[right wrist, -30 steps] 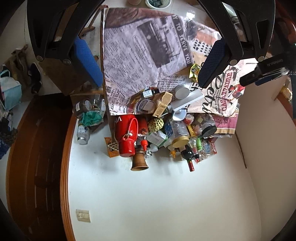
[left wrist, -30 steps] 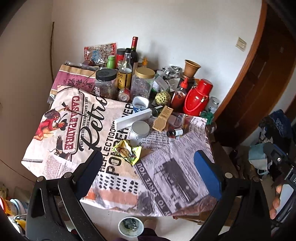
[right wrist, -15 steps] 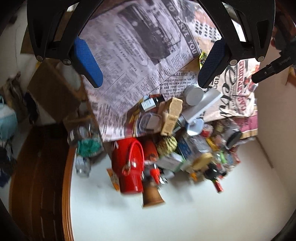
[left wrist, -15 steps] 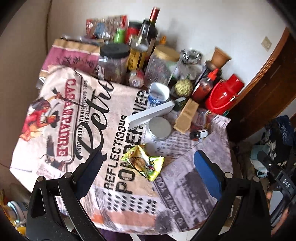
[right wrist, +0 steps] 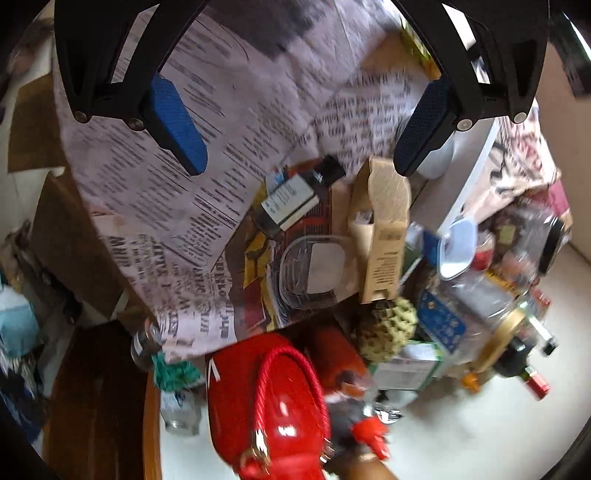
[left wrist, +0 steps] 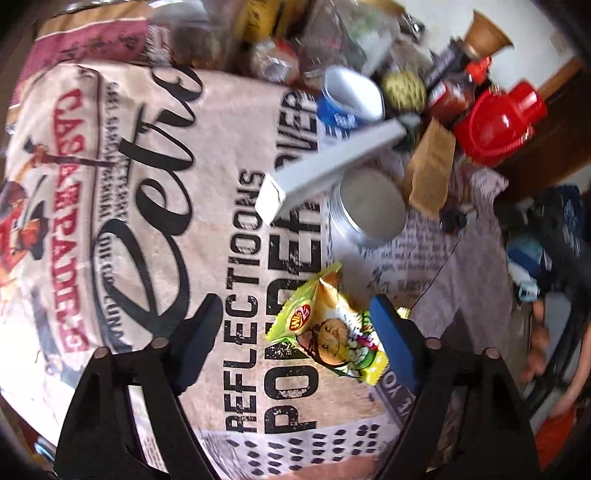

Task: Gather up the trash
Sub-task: 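Grasp the yellow chip bag with the left tool while the right grasps the dark bottle, then carry the yellow chip bag and dark bottle down over the white bucket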

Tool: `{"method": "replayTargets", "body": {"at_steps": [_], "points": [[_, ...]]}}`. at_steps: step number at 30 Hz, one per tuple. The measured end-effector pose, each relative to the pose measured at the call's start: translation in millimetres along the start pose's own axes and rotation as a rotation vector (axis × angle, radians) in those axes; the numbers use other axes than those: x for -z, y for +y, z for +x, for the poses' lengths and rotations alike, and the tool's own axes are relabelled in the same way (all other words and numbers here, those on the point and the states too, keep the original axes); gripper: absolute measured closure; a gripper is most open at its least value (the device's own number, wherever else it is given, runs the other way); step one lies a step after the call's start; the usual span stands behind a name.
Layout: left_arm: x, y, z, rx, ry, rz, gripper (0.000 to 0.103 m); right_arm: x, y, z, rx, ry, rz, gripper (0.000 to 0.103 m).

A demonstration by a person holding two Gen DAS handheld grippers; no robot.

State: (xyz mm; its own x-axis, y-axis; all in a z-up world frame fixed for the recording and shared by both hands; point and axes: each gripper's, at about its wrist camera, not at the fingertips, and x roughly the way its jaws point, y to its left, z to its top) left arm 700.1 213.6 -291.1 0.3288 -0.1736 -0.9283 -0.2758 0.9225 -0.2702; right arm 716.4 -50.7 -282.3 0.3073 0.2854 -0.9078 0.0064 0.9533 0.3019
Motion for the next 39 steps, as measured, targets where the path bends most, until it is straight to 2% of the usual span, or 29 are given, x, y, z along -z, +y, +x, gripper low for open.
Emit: {"method": "replayTargets", "body": {"at_steps": [2,7,9,12,13,16,18,19,21,24,26,32,39], "points": [[2.7,-2.5,5.3,0.004,0.013,0.026,0.029,-4.6,0.8,11.6,0.008,0.006,0.008,0.008],[11.6,-8.0,14.6,0.007,0.035,0.058,0.03,-10.2,3.4,36.3,0.076,0.019,0.001,0.034],[14.7,-8.6,19.6,0.012,0.051,0.052,0.036,-8.6,1.5,39.5,0.086,0.012,0.013,0.039],[16.2,-11.1,21.8,-0.002,0.045,0.067,0.039,-4.1,2.9,40.9,0.112,-0.002,-0.006,0.046],[16.9,-12.2,22.3,-0.009,0.04,0.069,0.041,-3.4,4.0,41.6,0.115,-0.003,-0.013,0.052],[16.5,-18.9,25.0,-0.024,0.029,0.081,0.049,1.8,6.2,40.1,0.135,0.001,-0.065,0.063],[16.0,-24.4,26.6,-0.041,0.025,0.096,0.062,6.0,6.1,39.0,0.145,0.003,-0.099,0.072],[15.7,-25.8,27.1,-0.049,0.022,0.098,0.064,7.1,6.2,38.5,0.145,0.004,-0.107,0.074],[13.5,-25.4,27.3,-0.041,0.022,0.083,0.08,11.3,2.8,35.7,0.129,0.005,-0.12,0.075],[9.9,-23.4,26.8,-0.026,0.03,0.073,0.089,16.0,-2.8,31.2,0.116,0.018,-0.134,0.076],[9.8,-27.7,23.6,-0.044,0.019,0.087,0.093,19.9,-10.6,26.1,0.091,0.024,-0.129,0.077],[10.0,-43.9,1.5,-0.056,-0.046,0.124,0.095,27.0,-30.7,-13.2,0.047,0.007,-0.134,0.077],[4.0,-69.3,-37.0,-0.041,-0.137,0.127,0.095,29.1,-34.5,-81.3,0.002,-0.091,-0.202,0.077]]}}
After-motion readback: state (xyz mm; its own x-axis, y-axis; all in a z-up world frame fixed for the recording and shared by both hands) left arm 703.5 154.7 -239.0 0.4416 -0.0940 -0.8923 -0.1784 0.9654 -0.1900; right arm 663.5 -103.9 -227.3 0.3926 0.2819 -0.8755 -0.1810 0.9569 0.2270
